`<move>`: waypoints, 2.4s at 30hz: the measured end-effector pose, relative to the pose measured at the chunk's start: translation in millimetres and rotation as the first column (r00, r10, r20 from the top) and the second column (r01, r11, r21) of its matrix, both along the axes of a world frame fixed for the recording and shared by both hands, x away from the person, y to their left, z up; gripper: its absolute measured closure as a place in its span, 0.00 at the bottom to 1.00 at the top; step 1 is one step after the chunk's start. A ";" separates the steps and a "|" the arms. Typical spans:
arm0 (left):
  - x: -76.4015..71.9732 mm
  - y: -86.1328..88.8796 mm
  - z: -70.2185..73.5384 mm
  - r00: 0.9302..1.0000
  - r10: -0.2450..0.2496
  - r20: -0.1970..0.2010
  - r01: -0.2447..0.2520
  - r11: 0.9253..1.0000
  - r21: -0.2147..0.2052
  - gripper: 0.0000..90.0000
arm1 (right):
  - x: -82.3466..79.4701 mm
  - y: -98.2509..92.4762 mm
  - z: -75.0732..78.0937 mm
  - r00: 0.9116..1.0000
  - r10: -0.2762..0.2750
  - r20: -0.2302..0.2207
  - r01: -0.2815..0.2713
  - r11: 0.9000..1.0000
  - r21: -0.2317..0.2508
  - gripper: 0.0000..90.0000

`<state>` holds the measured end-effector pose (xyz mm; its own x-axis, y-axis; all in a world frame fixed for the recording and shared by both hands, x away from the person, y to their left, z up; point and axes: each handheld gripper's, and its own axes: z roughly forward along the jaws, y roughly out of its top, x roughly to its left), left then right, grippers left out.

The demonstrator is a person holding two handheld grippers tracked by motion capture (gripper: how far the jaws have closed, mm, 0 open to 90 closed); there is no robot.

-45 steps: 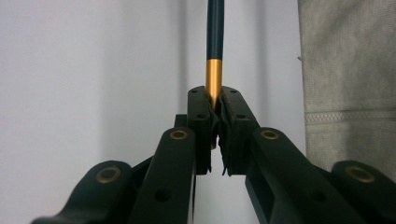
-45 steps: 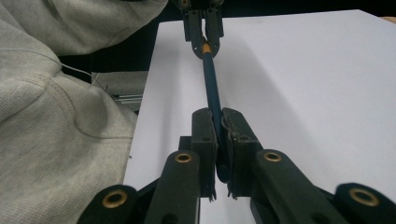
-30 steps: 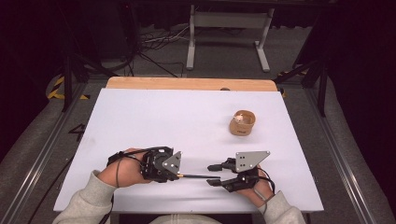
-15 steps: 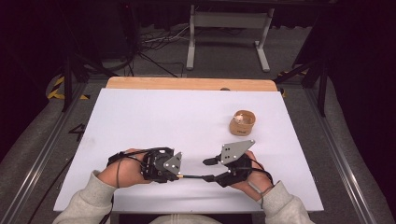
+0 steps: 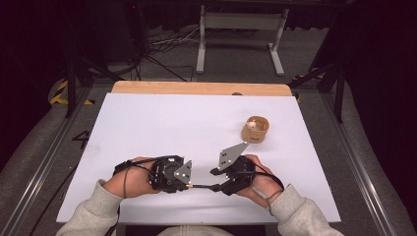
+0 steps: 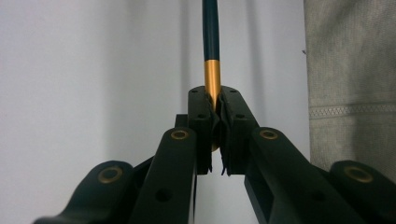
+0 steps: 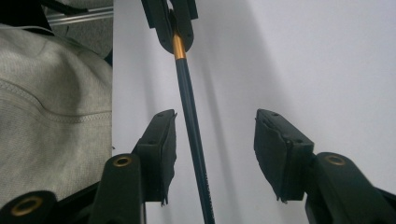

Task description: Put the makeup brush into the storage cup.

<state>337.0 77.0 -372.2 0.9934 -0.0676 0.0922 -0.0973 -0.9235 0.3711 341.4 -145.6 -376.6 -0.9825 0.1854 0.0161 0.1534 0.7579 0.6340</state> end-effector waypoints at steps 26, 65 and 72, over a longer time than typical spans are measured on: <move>0.4 -3.2 -4.0 1.000 -0.004 -0.015 0.005 1.000 0.021 0.94 | 6.0 36.3 -6.0 0.995 0.024 -0.093 -0.048 0.964 -0.262 0.73; 11.8 11.7 4.3 0.992 0.116 -0.052 -0.121 0.989 -0.090 0.53 | 5.6 29.5 -8.5 0.988 0.115 -0.103 -0.138 0.958 -0.250 0.94; 14.2 33.0 11.5 0.983 0.178 -0.047 -0.184 0.949 -0.258 0.29 | 9.5 15.2 -0.1 0.993 0.097 -0.075 -0.108 0.980 -0.168 0.94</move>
